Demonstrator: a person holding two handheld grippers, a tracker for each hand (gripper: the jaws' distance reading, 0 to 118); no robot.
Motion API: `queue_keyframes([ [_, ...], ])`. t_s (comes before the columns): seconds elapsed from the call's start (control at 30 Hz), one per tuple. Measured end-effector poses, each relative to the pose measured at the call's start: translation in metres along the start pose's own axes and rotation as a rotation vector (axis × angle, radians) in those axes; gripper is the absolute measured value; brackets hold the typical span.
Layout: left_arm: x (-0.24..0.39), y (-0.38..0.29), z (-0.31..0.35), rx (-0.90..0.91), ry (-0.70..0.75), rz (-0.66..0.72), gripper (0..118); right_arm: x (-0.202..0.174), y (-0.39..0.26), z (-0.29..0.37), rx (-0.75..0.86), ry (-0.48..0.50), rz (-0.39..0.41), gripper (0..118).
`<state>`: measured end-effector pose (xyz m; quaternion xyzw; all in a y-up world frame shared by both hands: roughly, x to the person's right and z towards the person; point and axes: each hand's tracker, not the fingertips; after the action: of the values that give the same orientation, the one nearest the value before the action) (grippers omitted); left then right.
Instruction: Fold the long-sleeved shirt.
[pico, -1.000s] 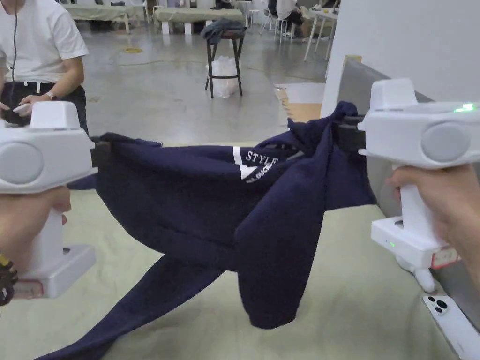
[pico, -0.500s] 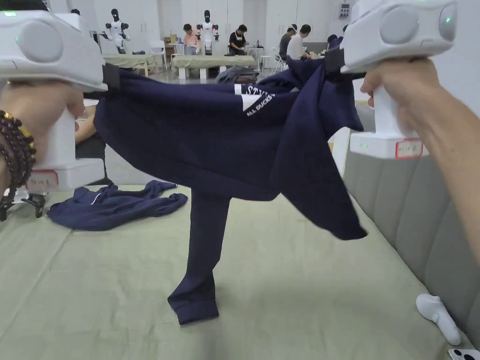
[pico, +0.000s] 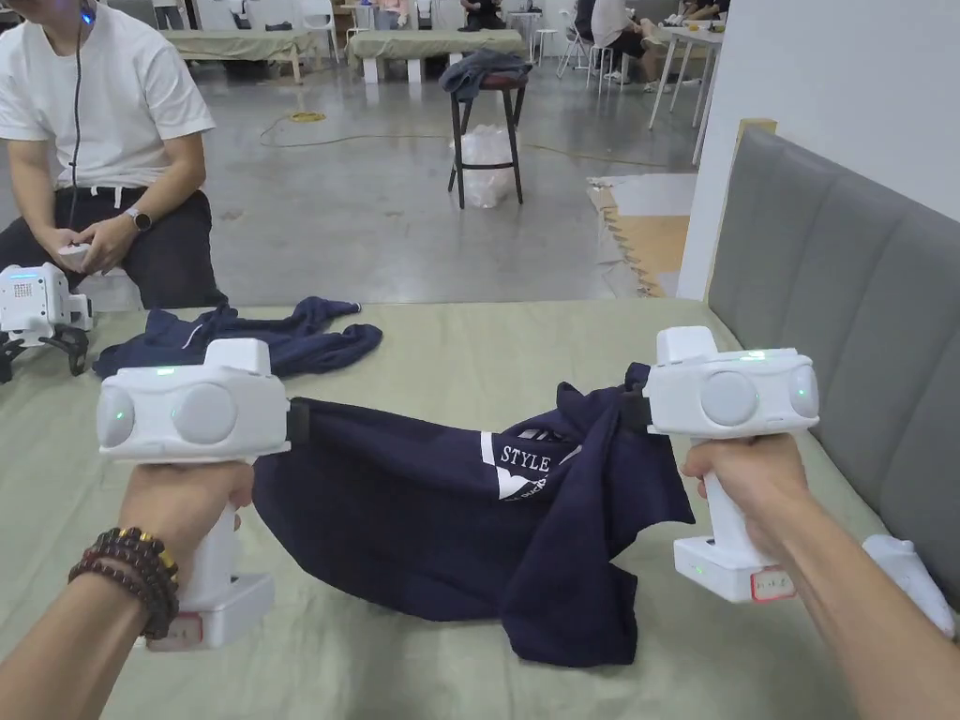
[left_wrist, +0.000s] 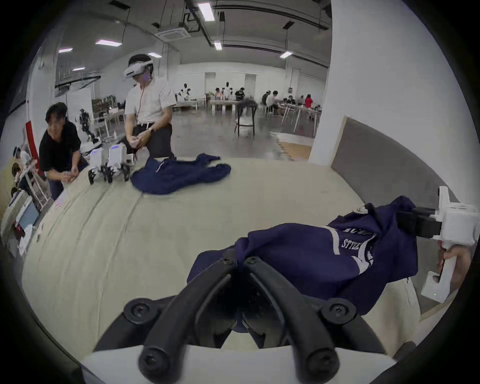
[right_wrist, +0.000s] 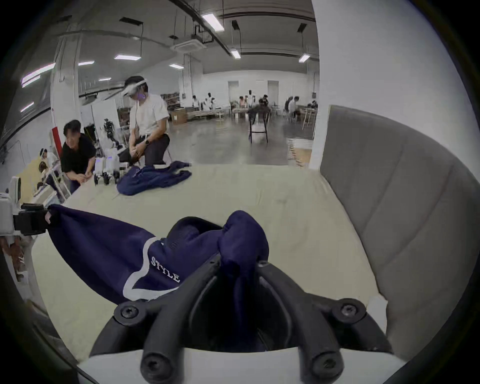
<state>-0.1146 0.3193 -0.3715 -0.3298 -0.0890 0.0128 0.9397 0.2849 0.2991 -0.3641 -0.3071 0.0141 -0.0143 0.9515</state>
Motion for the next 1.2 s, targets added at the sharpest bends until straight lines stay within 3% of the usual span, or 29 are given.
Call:
queue_keyframes([
  [0.1,-0.008,-0.048,0.041,0.010,-0.012,0.015,6,0.000,-0.040,0.054,0.018,0.025,-0.014,14],
  [0.27,-0.016,-0.167,0.086,-0.132,0.004,0.012,6,0.000,-0.154,0.120,-0.064,0.053,-0.047,14],
  [0.4,-0.015,-0.242,0.082,-0.347,-0.008,0.055,6,0.002,-0.241,0.110,-0.320,0.023,-0.091,14],
  [0.47,-0.021,-0.262,0.065,-0.370,-0.011,0.061,7,0.003,-0.272,0.090,-0.424,-0.006,-0.068,14],
  [0.5,-0.022,-0.265,0.062,-0.364,-0.005,0.056,16,0.004,-0.278,0.085,-0.421,-0.029,-0.053,15],
  [0.53,-0.024,-0.266,0.060,-0.360,0.004,0.054,41,0.005,-0.280,0.086,-0.392,-0.017,-0.067,32],
  [0.6,-0.028,-0.260,0.067,-0.329,0.010,0.080,101,0.006,-0.262,0.107,-0.316,-0.035,-0.108,96],
  [0.63,-0.030,-0.255,0.073,-0.311,-0.024,0.086,109,0.006,-0.254,0.117,-0.301,-0.058,-0.087,118],
  [0.7,-0.027,-0.242,0.100,-0.212,-0.078,0.062,105,0.004,-0.233,0.141,-0.199,-0.068,-0.037,118],
  [0.73,-0.026,-0.233,0.105,-0.207,-0.097,0.054,103,0.000,-0.221,0.155,-0.123,-0.043,-0.017,117],
  [0.8,-0.018,-0.218,0.121,-0.227,-0.037,0.026,93,-0.003,-0.201,0.174,-0.130,-0.014,0.002,107],
  [0.83,-0.013,-0.215,0.131,-0.211,-0.012,0.009,70,-0.006,-0.194,0.178,-0.135,-0.003,0.011,81],
  [0.87,-0.010,-0.212,0.133,-0.182,0.014,-0.030,31,-0.011,-0.189,0.181,-0.128,0.004,0.025,43],
  [0.9,-0.004,-0.210,0.134,-0.151,0.048,-0.074,7,-0.012,-0.187,0.176,-0.115,-0.005,0.043,0],
  [0.93,-0.002,-0.207,0.134,-0.147,0.079,-0.094,5,-0.019,-0.186,0.175,-0.091,-0.011,0.063,0],
  [1.03,-0.010,-0.208,0.132,-0.194,0.042,-0.029,7,-0.026,-0.182,0.172,-0.113,0.066,0.071,0],
  [1.07,-0.015,-0.209,0.128,-0.191,0.038,0.014,24,-0.029,-0.182,0.170,-0.112,0.076,0.070,0],
  [1.1,-0.019,-0.213,0.122,-0.195,0.037,0.011,58,-0.032,-0.182,0.168,-0.109,0.075,0.072,0],
  [1.13,-0.019,-0.216,0.114,-0.212,0.037,0.002,105,-0.034,-0.182,0.166,-0.109,0.074,0.078,0],
  [1.17,-0.017,-0.222,0.104,-0.260,0.076,-0.026,109,-0.033,-0.179,0.166,-0.114,0.075,0.084,0],
  [1.2,-0.016,-0.230,0.102,-0.208,0.103,-0.066,103,-0.034,-0.178,0.163,-0.118,0.079,0.087,0],
])
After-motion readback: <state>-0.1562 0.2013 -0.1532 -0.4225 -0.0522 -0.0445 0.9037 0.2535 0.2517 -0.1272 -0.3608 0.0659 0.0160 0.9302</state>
